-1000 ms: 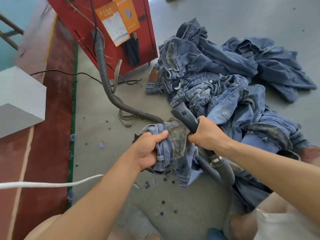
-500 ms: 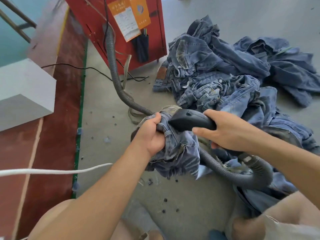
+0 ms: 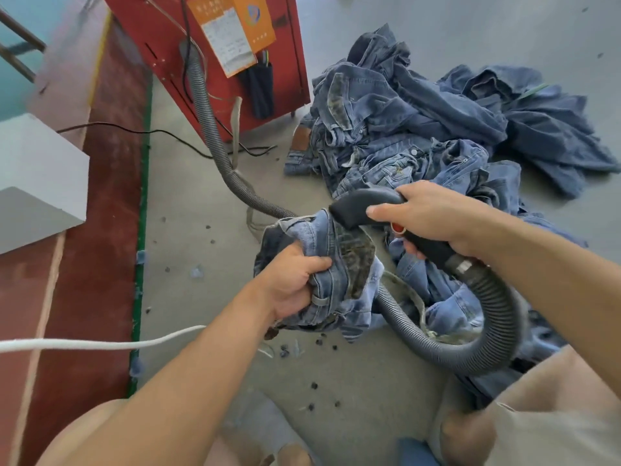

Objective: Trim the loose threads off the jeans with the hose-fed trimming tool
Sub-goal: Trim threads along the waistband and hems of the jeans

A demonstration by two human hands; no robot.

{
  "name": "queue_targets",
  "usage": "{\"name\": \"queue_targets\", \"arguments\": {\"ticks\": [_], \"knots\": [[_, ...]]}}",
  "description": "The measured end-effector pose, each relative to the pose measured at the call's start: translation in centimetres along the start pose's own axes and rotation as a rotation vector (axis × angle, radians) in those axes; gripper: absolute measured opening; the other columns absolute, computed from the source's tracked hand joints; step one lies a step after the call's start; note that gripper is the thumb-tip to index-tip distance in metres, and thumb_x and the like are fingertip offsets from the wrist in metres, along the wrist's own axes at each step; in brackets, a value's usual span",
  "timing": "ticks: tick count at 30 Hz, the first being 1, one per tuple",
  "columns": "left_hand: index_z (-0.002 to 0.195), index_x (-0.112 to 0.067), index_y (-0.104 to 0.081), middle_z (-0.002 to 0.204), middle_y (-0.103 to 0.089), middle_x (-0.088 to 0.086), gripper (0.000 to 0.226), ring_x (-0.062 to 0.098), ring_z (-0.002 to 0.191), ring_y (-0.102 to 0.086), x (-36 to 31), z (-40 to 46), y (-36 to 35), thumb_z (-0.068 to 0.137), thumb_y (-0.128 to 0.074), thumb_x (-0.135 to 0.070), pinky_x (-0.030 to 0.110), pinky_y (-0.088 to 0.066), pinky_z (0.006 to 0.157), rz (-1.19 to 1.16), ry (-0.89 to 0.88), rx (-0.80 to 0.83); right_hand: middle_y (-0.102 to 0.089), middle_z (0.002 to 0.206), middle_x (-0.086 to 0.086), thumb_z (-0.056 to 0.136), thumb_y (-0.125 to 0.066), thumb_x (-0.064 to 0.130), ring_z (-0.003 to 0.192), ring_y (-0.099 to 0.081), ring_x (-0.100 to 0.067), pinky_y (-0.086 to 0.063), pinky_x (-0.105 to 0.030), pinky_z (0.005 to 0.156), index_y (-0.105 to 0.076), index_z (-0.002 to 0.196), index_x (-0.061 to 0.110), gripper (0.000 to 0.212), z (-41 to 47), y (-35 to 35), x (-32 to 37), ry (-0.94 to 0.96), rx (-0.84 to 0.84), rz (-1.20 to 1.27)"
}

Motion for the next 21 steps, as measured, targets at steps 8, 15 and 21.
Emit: {"name": "queue_targets", "arguments": {"ticks": [8,15,21], "knots": [[0.118,-0.002,-0.075,0.129,-0.069,0.023,0.062,0.037,0.115,-0.070,-1.0,0.4,4.4,0.108,-0.036,-0.050,0.051,-0.060,0.089,-0.132,0.150,-0.097,-0.062,0.054,0.003,0.092,-0.070,0.049,0.041,-0.061,-0.017,-0.050,-0.029,0.041,-0.060,0.089,0.020,0.031,-1.3,2.7,2.4,0.282,-0.053,-0.219],[0.130,-0.006,-0.067,0.119,-0.074,0.020,0.063,0.036,0.111,-0.072,3.5,-1.6,10.3,0.077,-0.086,-0.035,0.052,-0.056,0.097,0.419,0.521,-0.111,-0.058,0.068,0.018,0.087,-0.066,0.058,0.062,-0.058,-0.003,-0.041,-0.026,0.061,-0.053,0.093,0.041,0.022,-3.0,0.6,1.4,0.511,-0.056,-0.712],[0.104,-0.010,-0.066,0.082,-0.072,0.018,0.026,0.028,0.067,-0.071,4.1,-1.3,11.8,0.094,-0.045,0.002,0.035,-0.059,0.063,0.680,0.431,-0.215,-0.054,0.068,0.014,0.082,-0.051,0.066,0.064,-0.053,-0.008,-0.049,-0.041,0.066,-0.056,0.107,0.036,0.039,-2.9,-0.8,1.8,0.564,-0.060,-0.784]]}}
Point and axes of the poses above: each hand's wrist, its own z-axis towards the middle knuckle, its own y-axis out of the back of the hand, x = y × z, the point moved 10 cm from there along z, towards the middle knuckle
